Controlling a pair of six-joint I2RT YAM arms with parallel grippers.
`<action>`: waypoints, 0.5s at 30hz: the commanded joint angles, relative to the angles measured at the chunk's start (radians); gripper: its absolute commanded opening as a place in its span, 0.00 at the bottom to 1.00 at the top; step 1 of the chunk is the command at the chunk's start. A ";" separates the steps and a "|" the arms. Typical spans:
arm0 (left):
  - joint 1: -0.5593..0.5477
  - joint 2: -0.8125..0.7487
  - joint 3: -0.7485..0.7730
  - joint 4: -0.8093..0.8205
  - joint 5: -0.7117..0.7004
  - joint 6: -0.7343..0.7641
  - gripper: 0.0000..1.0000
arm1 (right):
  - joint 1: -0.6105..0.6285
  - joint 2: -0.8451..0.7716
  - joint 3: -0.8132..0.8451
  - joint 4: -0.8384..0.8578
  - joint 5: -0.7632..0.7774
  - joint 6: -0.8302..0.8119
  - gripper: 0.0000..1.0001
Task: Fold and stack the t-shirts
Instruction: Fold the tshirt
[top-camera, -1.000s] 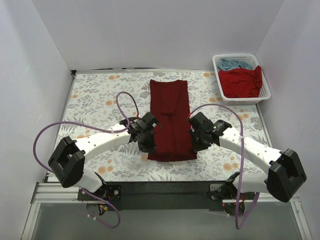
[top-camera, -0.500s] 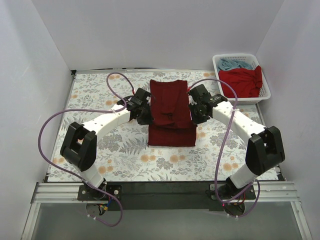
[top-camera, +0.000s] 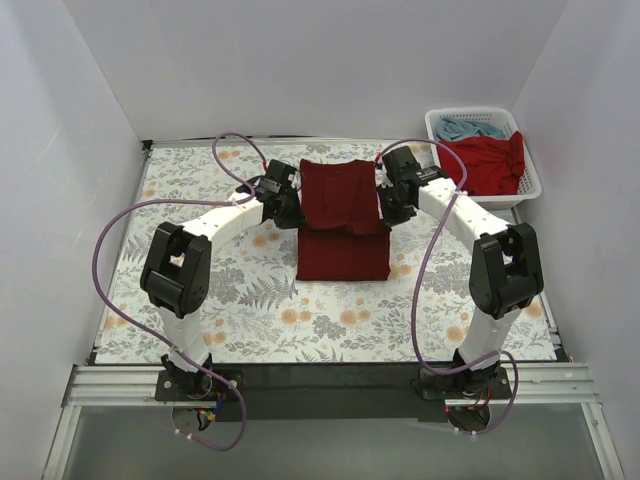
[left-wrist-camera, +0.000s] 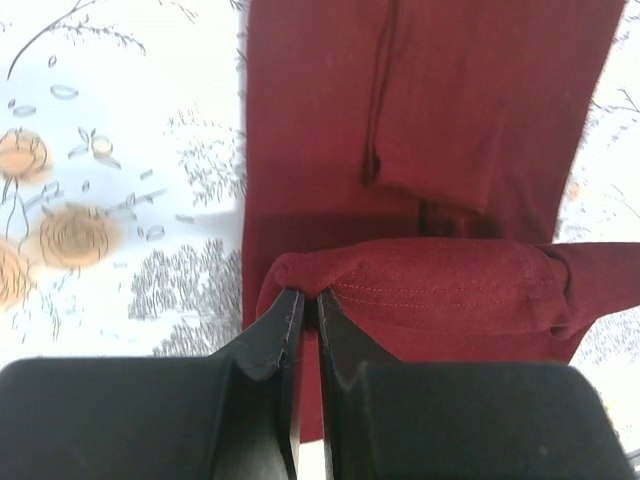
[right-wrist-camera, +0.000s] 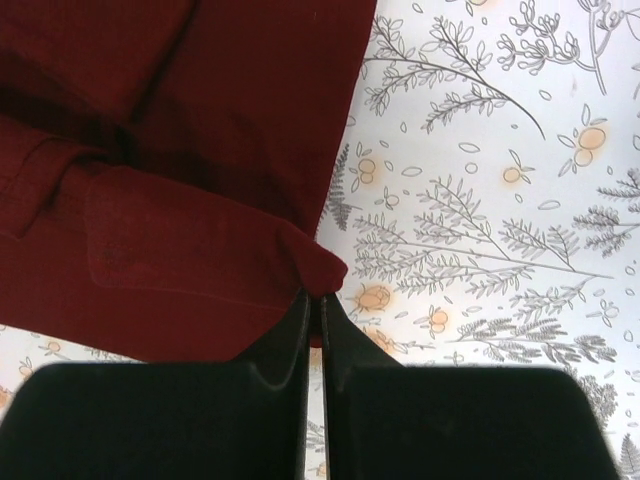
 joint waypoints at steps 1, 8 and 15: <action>0.024 0.023 0.049 0.040 0.010 0.024 0.00 | -0.017 0.037 0.055 0.032 -0.022 -0.022 0.01; 0.041 0.096 0.063 0.076 0.030 0.038 0.00 | -0.043 0.115 0.059 0.084 -0.037 -0.022 0.01; 0.043 0.115 0.055 0.085 0.021 0.061 0.28 | -0.046 0.145 0.065 0.090 -0.054 -0.009 0.17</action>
